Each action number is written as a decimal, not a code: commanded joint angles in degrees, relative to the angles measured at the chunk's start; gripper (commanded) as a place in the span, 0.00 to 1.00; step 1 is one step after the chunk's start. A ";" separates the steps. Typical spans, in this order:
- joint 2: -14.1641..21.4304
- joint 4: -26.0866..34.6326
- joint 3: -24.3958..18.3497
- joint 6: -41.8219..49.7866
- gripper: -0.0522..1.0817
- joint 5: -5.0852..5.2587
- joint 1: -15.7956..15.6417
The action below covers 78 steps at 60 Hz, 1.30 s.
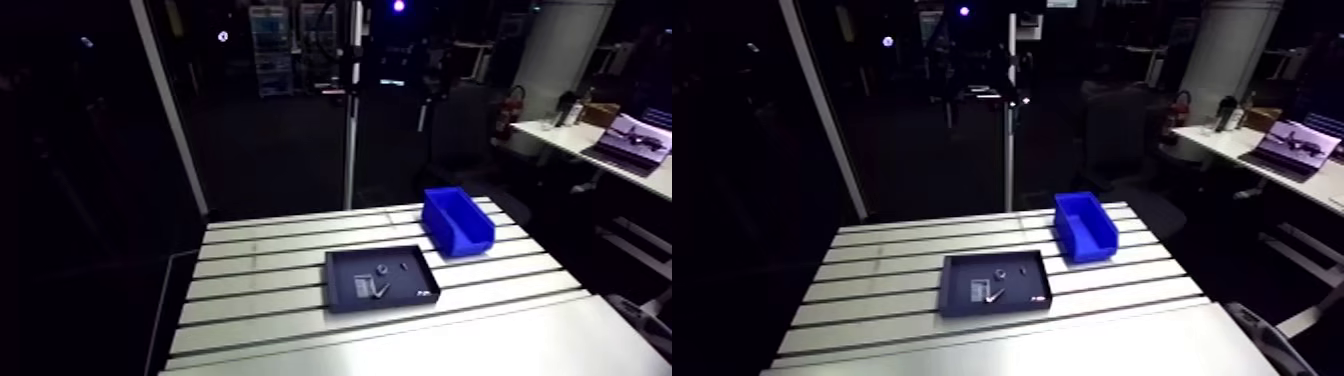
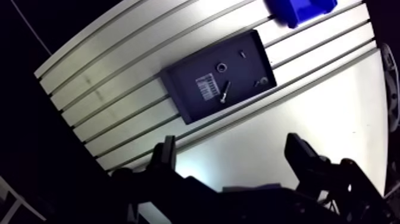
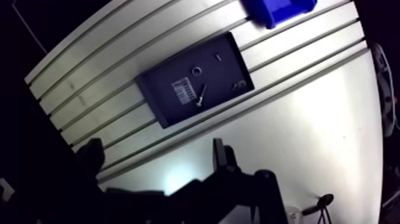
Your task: Pick up the M10 bolt from the tray and put it into the blue bin.
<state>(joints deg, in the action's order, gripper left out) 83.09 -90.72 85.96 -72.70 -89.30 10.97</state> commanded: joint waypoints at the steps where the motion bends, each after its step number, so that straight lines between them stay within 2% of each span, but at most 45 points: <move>1: 0.01 -0.72 1.58 1.30 0.05 0.05 0.63; 11: 0.18 -0.82 2.98 1.62 0.05 0.30 0.63; 24: 0.20 -1.04 4.28 2.27 0.05 0.14 0.63; 32: 0.18 -5.00 6.29 2.59 0.05 0.15 0.63; 78: -0.51 -15.07 16.69 2.19 0.05 -0.22 2.46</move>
<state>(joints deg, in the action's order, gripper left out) 82.73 -103.08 100.38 -70.07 -89.50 13.06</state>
